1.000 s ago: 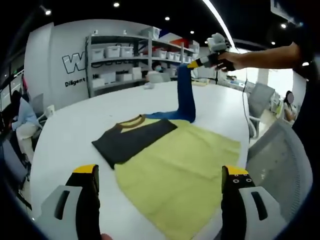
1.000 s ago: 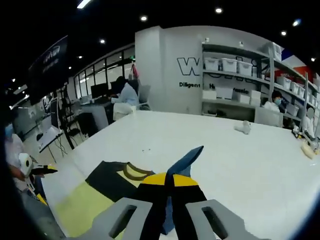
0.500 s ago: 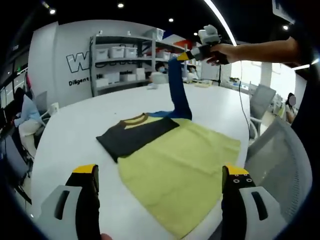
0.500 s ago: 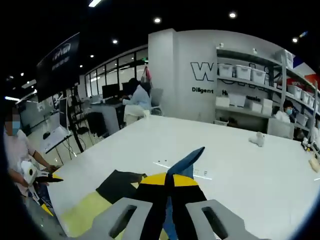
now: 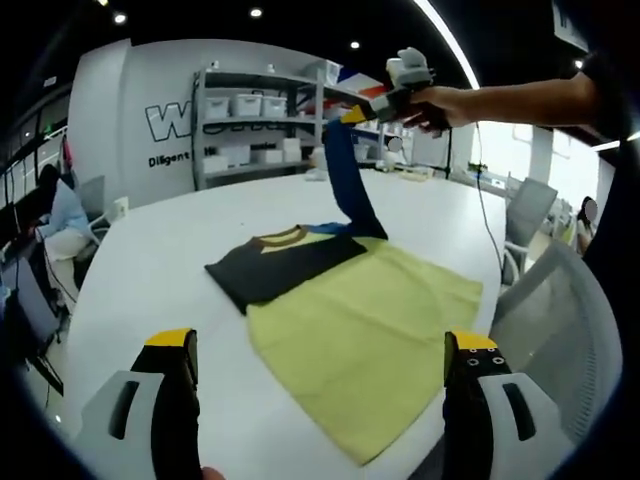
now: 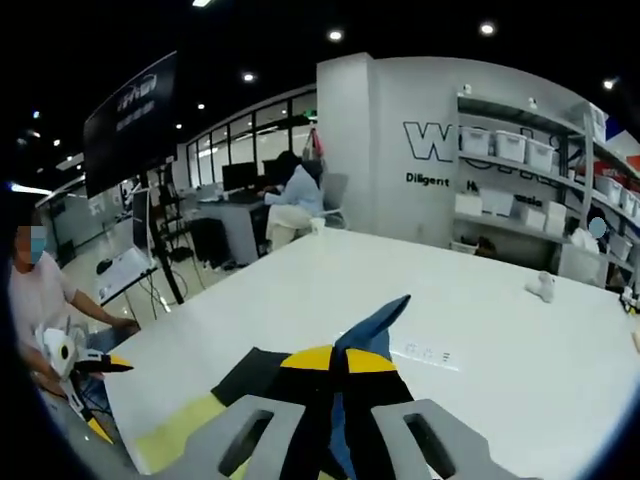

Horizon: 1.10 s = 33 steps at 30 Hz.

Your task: Fold the garment on the visible template until the final outline fits inside the template.

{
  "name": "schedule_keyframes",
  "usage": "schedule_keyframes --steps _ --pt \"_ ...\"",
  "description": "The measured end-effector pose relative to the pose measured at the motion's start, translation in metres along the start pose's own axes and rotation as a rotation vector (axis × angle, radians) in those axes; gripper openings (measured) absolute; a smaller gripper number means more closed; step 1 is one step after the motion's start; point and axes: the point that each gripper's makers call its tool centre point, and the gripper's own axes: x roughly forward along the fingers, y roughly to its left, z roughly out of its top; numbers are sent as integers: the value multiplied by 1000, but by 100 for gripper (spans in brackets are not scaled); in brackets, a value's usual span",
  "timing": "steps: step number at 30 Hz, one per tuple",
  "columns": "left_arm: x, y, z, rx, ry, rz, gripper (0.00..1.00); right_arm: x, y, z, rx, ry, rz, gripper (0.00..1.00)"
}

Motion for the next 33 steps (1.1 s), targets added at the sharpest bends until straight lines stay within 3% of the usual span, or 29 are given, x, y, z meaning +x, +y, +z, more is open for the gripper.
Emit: schedule_keyframes --steps 9,16,33 --pt "-2 1 -4 -22 1 6 99 26 37 -15 -14 44 56 0" --pt "-3 5 -7 -46 -2 13 99 46 48 -29 -21 81 84 0" --pt "-5 10 -19 9 45 26 99 77 75 -71 -27 170 130 0"
